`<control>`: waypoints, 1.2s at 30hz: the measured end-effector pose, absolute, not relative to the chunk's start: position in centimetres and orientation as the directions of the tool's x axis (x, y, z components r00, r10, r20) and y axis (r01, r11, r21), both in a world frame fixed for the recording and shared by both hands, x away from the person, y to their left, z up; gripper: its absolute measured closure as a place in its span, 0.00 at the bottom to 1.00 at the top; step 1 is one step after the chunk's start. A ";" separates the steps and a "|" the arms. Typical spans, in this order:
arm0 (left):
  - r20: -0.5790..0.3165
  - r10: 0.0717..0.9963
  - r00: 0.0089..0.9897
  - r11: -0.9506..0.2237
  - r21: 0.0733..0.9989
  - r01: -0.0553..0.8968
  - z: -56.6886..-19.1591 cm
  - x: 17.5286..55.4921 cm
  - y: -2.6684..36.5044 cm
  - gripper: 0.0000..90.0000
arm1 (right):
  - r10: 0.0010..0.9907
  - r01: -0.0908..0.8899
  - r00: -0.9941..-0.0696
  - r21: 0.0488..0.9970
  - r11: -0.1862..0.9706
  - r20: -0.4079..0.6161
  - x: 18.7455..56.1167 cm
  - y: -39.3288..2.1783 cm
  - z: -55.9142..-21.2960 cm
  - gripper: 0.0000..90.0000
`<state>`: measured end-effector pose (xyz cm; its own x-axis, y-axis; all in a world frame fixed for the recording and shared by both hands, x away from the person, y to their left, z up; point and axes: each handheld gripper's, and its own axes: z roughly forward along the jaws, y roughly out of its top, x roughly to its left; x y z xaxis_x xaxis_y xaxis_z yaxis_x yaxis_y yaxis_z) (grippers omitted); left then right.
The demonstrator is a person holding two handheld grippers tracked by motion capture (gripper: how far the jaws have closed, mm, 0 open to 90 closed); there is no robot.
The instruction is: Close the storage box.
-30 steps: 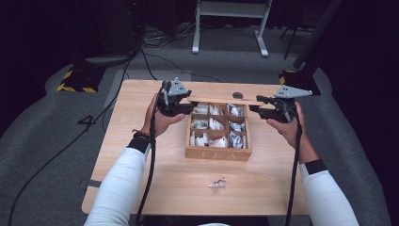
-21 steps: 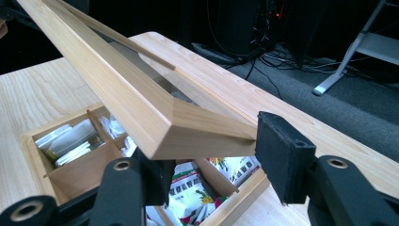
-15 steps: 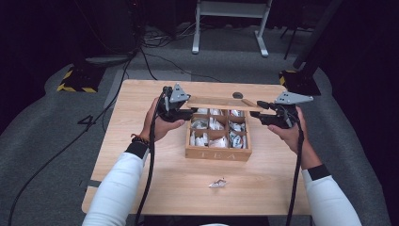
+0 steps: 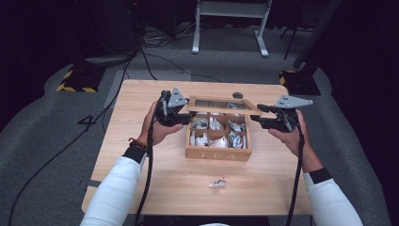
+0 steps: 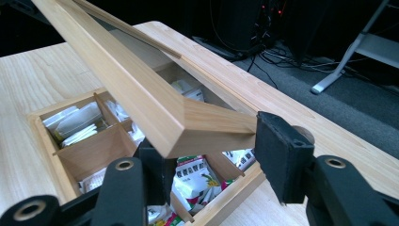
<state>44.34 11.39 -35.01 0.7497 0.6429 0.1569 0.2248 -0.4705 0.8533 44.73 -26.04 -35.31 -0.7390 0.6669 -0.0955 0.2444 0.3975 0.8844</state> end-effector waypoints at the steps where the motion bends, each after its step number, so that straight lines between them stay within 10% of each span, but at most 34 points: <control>1: 0.154 0.641 0.751 -0.469 0.854 0.225 -35.0 44.3 11.5 0.54 | 0.666 0.244 -0.740 0.885 0.397 -0.095 44.7 -26.1 -35.3 0.56; 36: 0.163 0.604 0.780 -0.522 0.821 0.232 -36.9 41.4 11.4 0.47 | 0.615 0.237 -0.780 0.856 0.459 -0.113 41.4 -25.6 -36.3 0.43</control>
<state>41.38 11.43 -36.88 0.7801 0.6040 0.1632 0.2321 -0.5216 0.8210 41.44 -25.65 -36.34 -0.7805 0.6148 -0.1135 0.2373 0.4592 0.8561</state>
